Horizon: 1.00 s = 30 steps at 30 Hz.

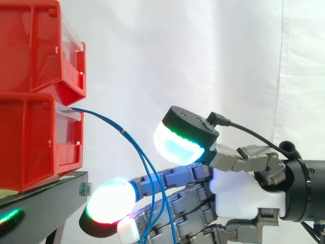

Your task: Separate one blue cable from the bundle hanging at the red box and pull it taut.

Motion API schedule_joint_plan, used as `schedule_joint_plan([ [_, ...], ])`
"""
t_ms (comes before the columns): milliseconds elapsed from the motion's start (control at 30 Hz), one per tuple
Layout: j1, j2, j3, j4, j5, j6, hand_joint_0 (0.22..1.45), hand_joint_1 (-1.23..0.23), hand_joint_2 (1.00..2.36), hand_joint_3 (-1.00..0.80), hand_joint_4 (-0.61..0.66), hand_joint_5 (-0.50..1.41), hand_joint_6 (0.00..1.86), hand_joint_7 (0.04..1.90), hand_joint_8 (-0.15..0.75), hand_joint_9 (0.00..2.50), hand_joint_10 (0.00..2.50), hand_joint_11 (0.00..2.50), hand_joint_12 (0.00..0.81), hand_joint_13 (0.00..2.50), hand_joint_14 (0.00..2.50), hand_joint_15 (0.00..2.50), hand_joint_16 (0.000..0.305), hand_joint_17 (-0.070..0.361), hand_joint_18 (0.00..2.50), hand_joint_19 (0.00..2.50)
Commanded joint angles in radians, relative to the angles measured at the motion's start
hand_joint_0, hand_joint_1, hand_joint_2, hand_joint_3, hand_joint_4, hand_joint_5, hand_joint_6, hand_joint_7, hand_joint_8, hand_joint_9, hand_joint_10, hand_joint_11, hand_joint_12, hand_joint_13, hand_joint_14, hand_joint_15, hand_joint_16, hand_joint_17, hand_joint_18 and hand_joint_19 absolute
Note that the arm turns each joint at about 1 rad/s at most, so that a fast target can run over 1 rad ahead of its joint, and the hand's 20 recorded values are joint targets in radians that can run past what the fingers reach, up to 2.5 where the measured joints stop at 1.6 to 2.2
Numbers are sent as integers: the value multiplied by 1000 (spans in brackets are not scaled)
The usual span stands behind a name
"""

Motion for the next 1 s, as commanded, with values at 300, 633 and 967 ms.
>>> schedule_joint_plan([
  [300,-1,-1,1,34,-39,59,557,-669,1000,-500,257,-175,503,875,308,823,11,464,360,766,13,387,45,102,711,535],
  [633,-4,-1,1,54,-47,62,589,-632,1001,-485,261,-171,503,888,311,844,11,467,358,805,15,395,44,98,732,551],
  [967,-19,-1,-1,65,-48,62,608,-633,1003,-453,265,-163,503,935,308,856,14,480,355,825,15,406,43,97,758,558],
])
